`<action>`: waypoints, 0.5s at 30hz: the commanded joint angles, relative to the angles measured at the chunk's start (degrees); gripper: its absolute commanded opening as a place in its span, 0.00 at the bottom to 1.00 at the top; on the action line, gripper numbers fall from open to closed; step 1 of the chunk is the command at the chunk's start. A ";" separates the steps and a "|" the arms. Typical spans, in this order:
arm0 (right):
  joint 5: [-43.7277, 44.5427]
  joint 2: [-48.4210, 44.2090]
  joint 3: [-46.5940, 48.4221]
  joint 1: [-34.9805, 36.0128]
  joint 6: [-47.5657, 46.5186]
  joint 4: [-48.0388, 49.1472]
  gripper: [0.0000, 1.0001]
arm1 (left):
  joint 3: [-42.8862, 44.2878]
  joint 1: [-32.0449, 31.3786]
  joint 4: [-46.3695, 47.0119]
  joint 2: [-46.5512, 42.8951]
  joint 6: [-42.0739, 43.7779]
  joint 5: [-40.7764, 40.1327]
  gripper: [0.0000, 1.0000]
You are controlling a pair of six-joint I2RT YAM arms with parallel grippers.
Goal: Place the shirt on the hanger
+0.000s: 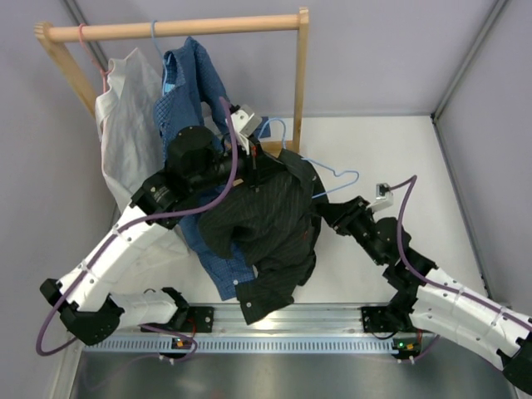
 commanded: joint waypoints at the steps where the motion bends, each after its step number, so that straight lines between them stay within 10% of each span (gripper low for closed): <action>1: 3.87 -0.29 1.32 -0.32 -0.59 8.46 0.29 | -0.42 -0.19 5.16 -3.35 -1.12 0.10 0.00; 7: 3.61 0.50 1.40 -1.02 -0.86 11.63 0.29 | -0.95 -0.19 5.07 -4.50 -1.20 0.18 0.00; 11: 3.25 2.00 1.85 -1.20 -0.68 10.93 0.00 | -1.12 -0.19 5.25 -4.85 -0.77 -0.69 0.00; 15: 4.67 -0.72 2.46 -6.09 -2.34 3.64 0.00 | -1.12 -0.19 2.18 -5.82 3.44 -2.97 0.00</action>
